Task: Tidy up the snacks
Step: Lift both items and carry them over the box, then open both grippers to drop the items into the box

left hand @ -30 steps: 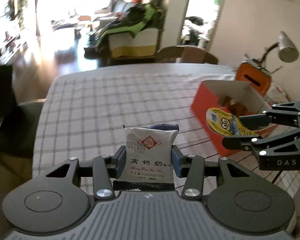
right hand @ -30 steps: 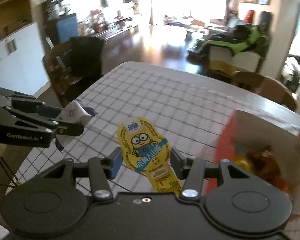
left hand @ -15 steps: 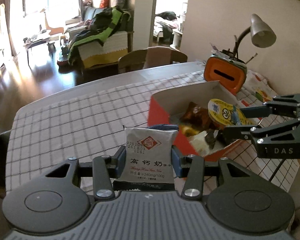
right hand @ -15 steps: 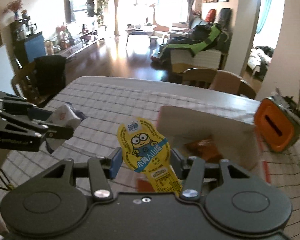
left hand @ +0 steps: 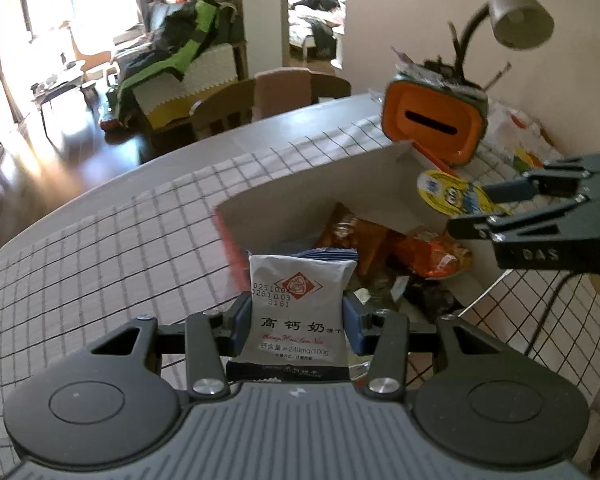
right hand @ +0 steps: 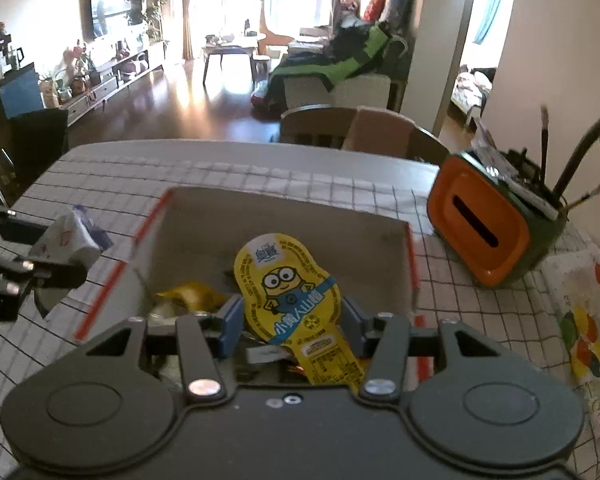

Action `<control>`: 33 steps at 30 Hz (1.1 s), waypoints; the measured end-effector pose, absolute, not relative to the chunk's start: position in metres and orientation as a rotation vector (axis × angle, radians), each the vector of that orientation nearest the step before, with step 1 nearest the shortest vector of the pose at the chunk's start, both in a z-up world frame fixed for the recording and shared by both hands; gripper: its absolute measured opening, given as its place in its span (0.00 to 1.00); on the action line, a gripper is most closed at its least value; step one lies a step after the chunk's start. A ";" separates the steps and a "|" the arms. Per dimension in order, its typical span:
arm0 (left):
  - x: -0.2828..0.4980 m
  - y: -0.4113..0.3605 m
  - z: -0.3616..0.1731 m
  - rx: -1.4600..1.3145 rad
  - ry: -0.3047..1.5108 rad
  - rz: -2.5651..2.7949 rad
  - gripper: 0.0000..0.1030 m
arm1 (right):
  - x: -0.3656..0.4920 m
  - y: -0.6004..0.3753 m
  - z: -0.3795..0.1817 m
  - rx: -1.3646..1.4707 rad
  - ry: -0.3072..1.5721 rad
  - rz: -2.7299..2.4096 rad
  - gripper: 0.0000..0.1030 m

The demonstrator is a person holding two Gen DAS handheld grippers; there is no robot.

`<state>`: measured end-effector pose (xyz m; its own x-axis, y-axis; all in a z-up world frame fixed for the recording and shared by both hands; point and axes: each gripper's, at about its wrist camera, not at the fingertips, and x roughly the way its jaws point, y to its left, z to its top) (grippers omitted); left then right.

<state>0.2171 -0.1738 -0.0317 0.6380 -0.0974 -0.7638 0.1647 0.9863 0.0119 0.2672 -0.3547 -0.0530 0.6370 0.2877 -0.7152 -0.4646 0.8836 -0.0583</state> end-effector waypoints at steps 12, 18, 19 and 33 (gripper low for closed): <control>0.270 -0.216 -0.070 0.156 0.978 -0.127 0.45 | 0.301 -0.364 -0.094 -0.270 0.875 0.447 0.50; 0.282 -0.225 -0.089 0.191 1.042 -0.120 0.45 | 0.304 -0.362 -0.108 -0.290 0.916 0.485 0.50; 0.283 -0.226 -0.091 0.197 1.050 -0.121 0.45 | 0.303 -0.362 -0.109 -0.297 0.925 0.485 0.50; 0.287 -0.231 -0.099 0.193 1.069 -0.138 0.46 | 0.306 -0.367 -0.113 -0.304 0.954 0.513 0.50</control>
